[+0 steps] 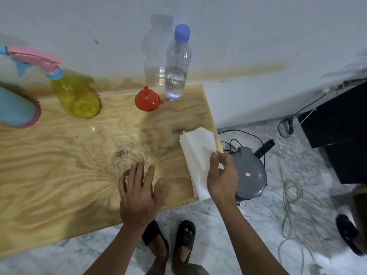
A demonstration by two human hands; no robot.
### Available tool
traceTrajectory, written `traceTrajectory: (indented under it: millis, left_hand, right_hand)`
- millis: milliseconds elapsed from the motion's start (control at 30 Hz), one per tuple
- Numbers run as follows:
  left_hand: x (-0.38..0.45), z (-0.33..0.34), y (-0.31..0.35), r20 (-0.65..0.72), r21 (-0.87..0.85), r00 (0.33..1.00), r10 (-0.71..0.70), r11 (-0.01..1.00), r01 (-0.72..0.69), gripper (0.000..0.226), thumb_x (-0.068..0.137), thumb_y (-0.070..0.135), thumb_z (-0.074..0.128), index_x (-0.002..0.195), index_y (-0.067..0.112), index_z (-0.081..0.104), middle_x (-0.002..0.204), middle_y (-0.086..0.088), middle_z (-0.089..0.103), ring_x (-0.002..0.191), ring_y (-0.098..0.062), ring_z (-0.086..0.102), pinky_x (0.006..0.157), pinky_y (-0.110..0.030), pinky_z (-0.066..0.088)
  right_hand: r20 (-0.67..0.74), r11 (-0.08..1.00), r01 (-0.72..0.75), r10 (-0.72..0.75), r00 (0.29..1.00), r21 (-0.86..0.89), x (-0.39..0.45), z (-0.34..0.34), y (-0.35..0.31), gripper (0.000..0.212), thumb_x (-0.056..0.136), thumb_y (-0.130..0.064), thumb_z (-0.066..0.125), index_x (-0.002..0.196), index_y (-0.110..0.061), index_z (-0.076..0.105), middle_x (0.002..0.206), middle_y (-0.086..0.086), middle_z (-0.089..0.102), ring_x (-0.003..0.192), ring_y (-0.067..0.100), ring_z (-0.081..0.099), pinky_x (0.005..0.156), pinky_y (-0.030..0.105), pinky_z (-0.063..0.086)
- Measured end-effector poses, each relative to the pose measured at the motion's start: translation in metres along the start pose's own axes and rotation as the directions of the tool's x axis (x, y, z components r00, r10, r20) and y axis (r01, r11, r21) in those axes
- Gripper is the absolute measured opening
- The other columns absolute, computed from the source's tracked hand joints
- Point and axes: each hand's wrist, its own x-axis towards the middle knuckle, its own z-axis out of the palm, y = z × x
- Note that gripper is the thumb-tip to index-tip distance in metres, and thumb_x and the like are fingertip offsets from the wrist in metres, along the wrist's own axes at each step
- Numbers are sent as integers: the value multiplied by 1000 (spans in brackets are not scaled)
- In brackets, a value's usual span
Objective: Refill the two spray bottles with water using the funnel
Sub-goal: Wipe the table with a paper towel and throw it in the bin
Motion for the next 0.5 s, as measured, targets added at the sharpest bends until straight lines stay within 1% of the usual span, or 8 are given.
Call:
traceTrajectory:
  millis: [100,167,233,300,333,400,433,500]
  left_hand:
    - [0,-1,2,17,13,1000,-18,1000,18,48,98,43,50,136,15,60,152,-12,47,146,-28,37,114,-55,28]
    - [1,-1,4,39,8,998,-42,999,41,49,98,44,48,137,16,59,152,-11,46,146,-27,36,115,-55,26]
    - [1,-1,5,58,15,997,-52,999,51,50,98,44,47,138,17,58,153,-11,45,147,-27,35,114,-55,26]
    - [1,-1,5,73,25,996,-51,998,49,50,98,45,45,139,17,57,154,-11,44,147,-27,33,115,-56,26]
    - [1,-1,5,81,27,995,-53,998,51,51,99,45,44,140,18,56,154,-11,43,147,-27,33,115,-55,25]
    - [2,-2,6,104,29,992,-64,998,62,52,99,46,41,141,19,54,156,-10,41,148,-27,31,116,-55,23]
    - [2,-3,6,115,31,991,-69,997,66,52,99,47,40,142,19,53,156,-9,41,149,-26,30,117,-55,22]
    - [1,-3,6,129,35,989,-73,997,69,53,100,48,38,143,20,52,157,-8,39,150,-25,28,118,-54,21]
  right_hand:
    - [-34,997,2,0,999,76,7,-5,-9,20,104,-38,46,101,-19,51,83,-8,57,71,-2,55,60,14,41]
    - [-49,991,11,-5,999,134,10,-5,-12,19,104,-35,48,104,-17,50,74,-8,55,60,-7,52,57,11,42]
    - [-54,977,11,1,999,214,11,-4,-13,14,104,-30,50,108,-17,51,70,-9,56,55,-8,52,58,11,43]
    - [-36,946,-24,37,999,323,10,-5,-12,15,104,-28,52,114,-18,55,78,-9,64,64,-8,58,63,11,47]
    - [-9,919,-62,71,997,389,9,-5,-12,19,103,-29,54,117,-17,58,87,-6,69,74,-6,63,67,12,50]
    - [61,870,-149,136,989,469,9,-6,-8,24,99,-32,61,117,-17,65,103,-1,73,92,7,69,78,18,55]
    - [96,857,-181,154,983,483,8,-7,-7,21,96,-33,65,113,-19,68,103,0,73,93,11,69,81,23,56]
    - [158,844,-222,165,974,489,6,-8,-4,9,94,-33,68,100,-26,70,95,-5,74,87,11,69,81,32,59]
